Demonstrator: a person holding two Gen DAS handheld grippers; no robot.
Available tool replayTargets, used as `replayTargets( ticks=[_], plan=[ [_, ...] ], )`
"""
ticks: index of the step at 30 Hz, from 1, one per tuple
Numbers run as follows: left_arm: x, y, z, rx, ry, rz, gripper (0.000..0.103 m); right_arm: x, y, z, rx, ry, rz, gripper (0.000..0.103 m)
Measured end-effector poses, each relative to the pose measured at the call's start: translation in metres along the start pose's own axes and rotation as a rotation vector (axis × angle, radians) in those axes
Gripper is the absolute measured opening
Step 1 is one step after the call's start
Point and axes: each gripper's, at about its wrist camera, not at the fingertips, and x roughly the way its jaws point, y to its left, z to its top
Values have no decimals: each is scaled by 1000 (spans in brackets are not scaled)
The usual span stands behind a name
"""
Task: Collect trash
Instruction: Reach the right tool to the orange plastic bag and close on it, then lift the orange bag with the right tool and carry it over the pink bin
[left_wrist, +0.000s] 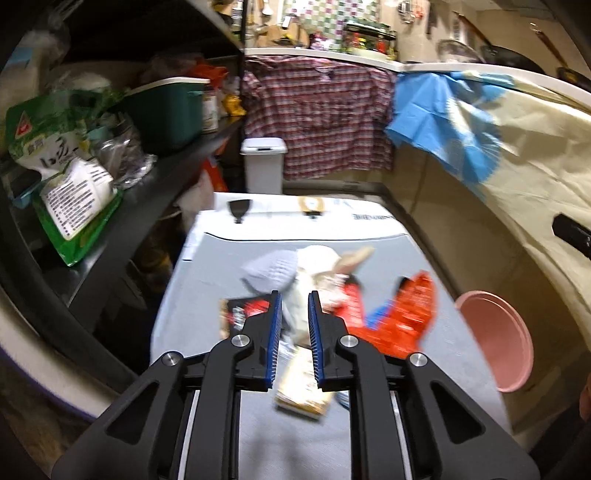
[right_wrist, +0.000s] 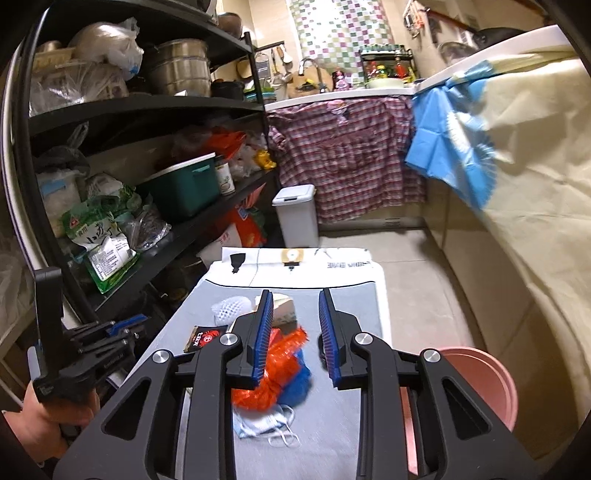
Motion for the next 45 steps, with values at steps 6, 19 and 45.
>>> replayTargets(
  ticks=[6,19,45],
  plan=[
    [43,23,-15,-91,54,-17,15,56,-12,-37,82,114,30,29],
    [110,-20,-26,-15,172,-140,43,146,-15,-76,165,329,114,49],
    [124,-12,-24,32,234,-17,3,139,-7,-78,127,333,139,30]
  ],
)
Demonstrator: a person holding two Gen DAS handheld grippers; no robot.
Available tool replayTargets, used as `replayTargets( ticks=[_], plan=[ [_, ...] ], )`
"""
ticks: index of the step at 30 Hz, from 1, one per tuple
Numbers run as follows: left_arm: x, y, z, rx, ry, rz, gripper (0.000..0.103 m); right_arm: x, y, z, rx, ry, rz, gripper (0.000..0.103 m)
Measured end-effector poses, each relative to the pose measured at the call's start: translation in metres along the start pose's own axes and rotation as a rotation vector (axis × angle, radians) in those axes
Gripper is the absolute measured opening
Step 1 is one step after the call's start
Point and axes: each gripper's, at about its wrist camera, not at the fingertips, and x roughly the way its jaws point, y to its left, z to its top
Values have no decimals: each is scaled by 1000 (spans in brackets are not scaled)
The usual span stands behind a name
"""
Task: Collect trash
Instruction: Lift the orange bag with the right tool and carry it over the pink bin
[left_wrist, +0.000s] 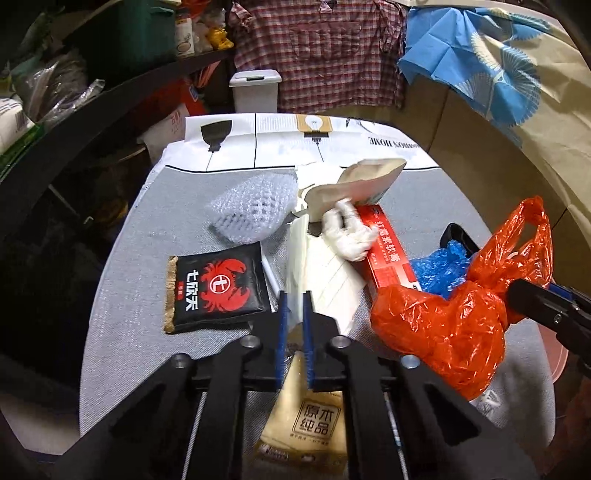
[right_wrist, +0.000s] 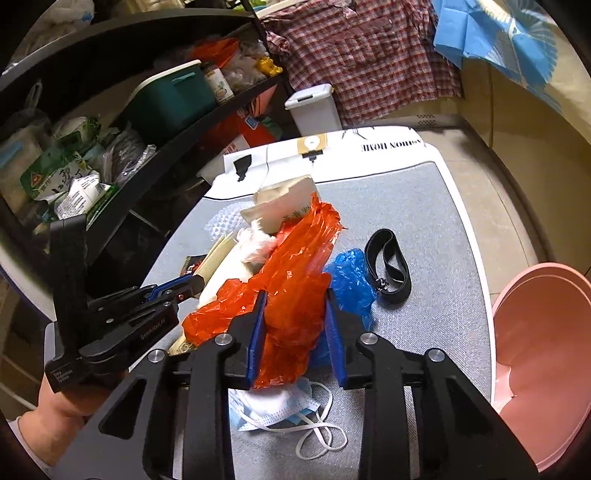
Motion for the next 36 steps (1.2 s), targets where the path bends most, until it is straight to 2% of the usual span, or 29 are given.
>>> replayTargets(
  ticks=[18,27,36],
  plan=[
    [-63,11,-2,-25,-86,-28,2,-66,1,3,-22,-98,6,29],
    [-92,-8,-1,-16,-131,-86,2,-110,0,17,-54,-147,-58,29],
    [-112,-46,5,3,-161,-177,2,-163,-32,33,-46,-208,-156,29]
  ],
)
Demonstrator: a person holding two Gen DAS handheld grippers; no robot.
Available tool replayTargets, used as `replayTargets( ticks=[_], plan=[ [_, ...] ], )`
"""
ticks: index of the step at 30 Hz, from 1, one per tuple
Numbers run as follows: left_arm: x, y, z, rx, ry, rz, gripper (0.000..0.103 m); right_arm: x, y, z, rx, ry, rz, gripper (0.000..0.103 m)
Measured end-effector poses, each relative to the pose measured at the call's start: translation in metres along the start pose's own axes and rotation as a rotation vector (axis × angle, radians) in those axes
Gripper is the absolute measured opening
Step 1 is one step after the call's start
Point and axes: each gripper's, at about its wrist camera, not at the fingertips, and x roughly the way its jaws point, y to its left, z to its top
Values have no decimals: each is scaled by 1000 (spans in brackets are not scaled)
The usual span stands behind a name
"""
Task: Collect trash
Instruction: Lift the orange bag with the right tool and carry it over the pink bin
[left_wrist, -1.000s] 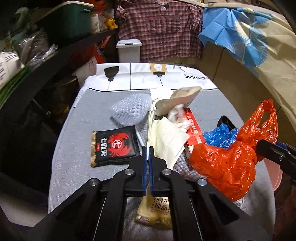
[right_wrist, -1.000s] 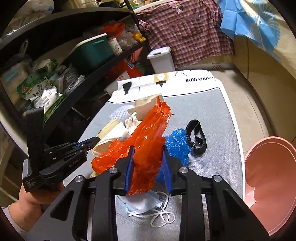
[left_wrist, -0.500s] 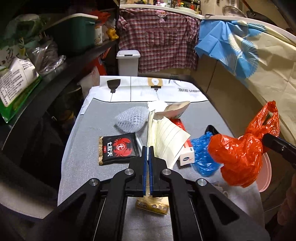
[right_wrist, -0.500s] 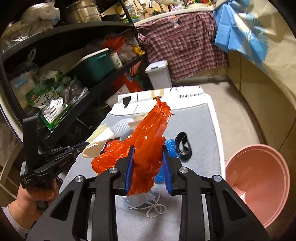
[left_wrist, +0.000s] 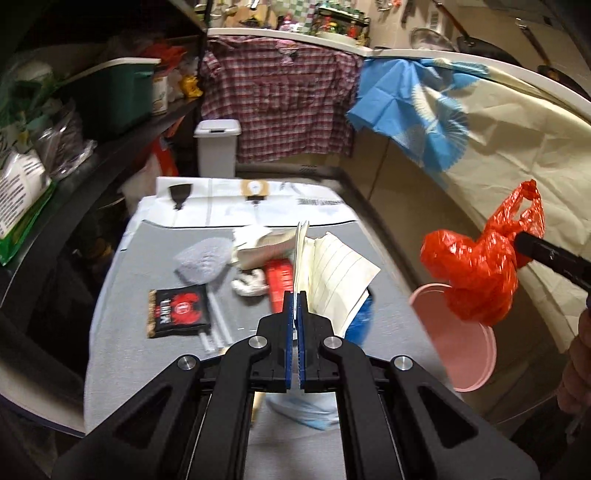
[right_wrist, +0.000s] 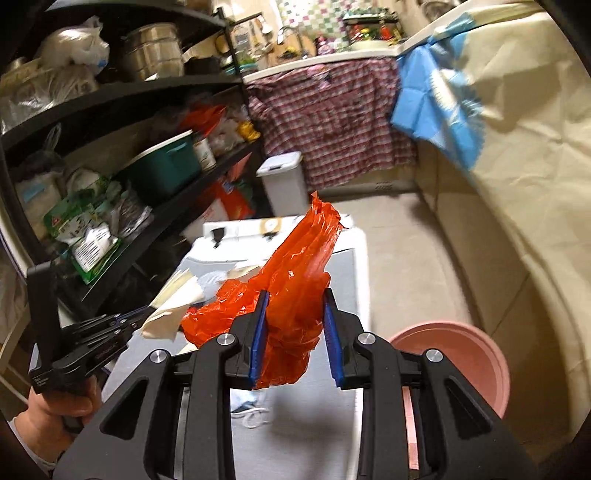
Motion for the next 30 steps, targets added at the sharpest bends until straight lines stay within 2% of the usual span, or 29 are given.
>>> replayTargets(
  ticks=[9,15,24,30],
  plan=[
    [13,-61,-2,62,26,-102,2,-33,-68,-4,38,-31,-157,29],
    [23,-99,-4,101,39,-157,2,-35,-106,-26,81,-23,-248,29],
    [44,-149,-11,165,68,-210,2,-26,-130,-41,104,12,-322,29],
    [60,-166,-17,194,96,-221,2,-22,-138,-47,103,41,-347,29]
  ],
)
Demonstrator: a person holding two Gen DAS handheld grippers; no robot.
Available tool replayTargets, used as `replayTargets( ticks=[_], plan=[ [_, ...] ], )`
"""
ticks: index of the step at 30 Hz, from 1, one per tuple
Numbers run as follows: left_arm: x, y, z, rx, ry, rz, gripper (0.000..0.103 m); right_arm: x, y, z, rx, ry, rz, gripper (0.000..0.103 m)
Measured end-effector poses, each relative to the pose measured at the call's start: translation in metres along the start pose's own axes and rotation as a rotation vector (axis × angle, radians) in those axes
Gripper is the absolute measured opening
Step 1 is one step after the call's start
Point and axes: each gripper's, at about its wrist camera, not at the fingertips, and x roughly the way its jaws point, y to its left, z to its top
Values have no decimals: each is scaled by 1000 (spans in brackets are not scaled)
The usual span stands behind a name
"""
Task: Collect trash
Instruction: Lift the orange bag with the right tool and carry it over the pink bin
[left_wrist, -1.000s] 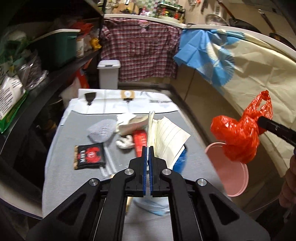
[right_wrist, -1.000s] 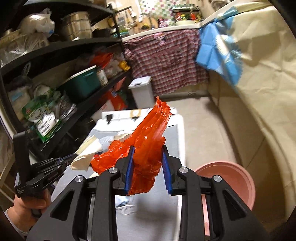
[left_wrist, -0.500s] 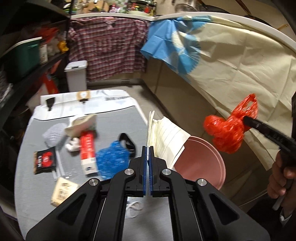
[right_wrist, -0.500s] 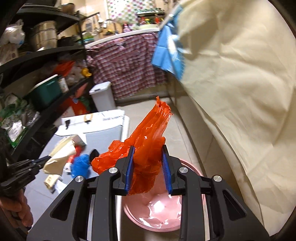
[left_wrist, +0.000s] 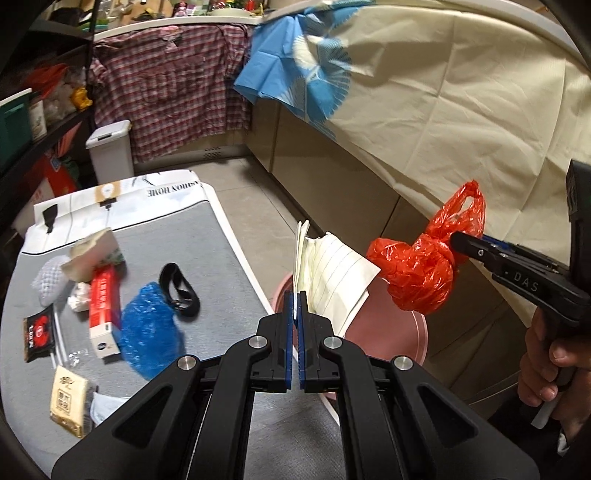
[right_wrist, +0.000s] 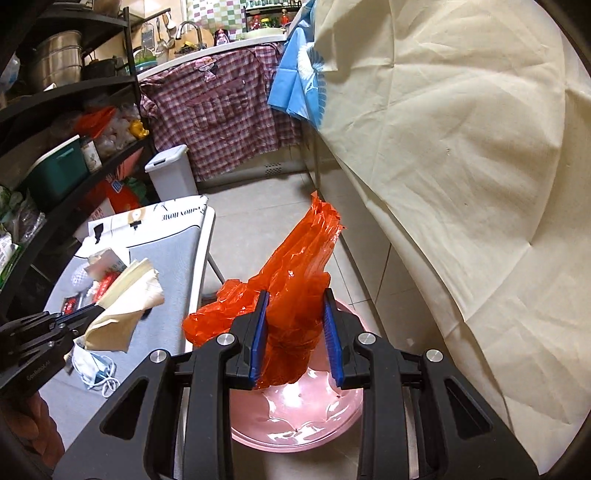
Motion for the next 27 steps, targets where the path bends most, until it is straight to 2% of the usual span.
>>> replayTargets(
  ticks=[17,27],
  plan=[
    [25,-19,1,15,38,-17,2,10,-1,0,-30,18,-41,29],
    [29,-27,6,12,29,-33,2,13,0,0,-38,19,-46,30]
  ],
)
